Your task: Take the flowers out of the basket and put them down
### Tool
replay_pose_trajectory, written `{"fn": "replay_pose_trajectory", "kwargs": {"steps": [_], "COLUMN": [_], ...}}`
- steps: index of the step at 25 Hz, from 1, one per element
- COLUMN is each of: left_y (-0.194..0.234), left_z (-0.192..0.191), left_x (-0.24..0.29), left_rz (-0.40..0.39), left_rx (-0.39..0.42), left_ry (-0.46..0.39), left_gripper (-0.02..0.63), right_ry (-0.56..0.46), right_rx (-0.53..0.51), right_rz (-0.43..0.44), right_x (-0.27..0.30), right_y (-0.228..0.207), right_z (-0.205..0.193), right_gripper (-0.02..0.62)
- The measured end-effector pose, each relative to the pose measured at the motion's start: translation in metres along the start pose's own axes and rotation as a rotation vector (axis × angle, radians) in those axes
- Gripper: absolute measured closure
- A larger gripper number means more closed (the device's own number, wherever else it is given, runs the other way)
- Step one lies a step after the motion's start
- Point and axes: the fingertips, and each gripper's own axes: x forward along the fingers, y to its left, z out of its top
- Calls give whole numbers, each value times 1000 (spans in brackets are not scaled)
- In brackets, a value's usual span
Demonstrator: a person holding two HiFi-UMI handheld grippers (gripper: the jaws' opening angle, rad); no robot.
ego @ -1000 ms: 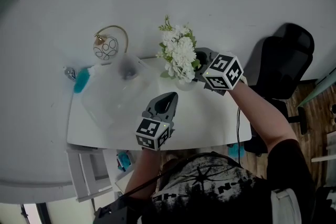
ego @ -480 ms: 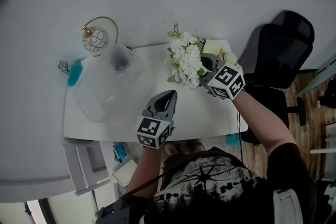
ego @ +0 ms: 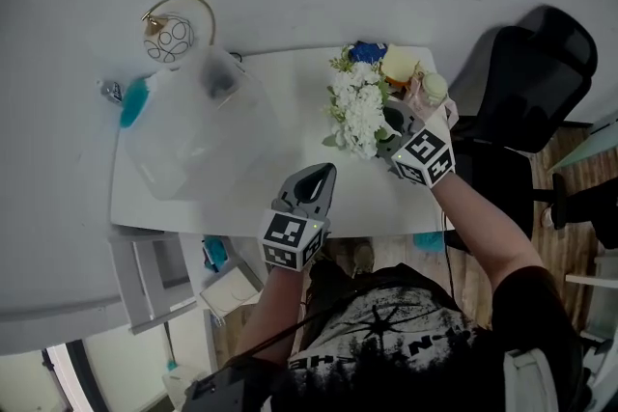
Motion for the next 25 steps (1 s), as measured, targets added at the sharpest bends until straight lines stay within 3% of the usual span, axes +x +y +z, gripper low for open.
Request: {"fn": "replay_pose_trajectory", "kwargs": {"steps": [11, 25], "left_y": [5, -3], "left_z": [-29, -37], "left_x": [4, 2], "left_rz": [18, 26], "left_rx": [-45, -71], "left_ry": [42, 48], "left_gripper": [595, 595], "right_ry": [-25, -59], "right_rx": [36, 53], "right_rz": [-9, -14], "right_x": [14, 18], "right_y": [-2, -2], "right_z": [-37, -37], "right_gripper": [304, 304]}}
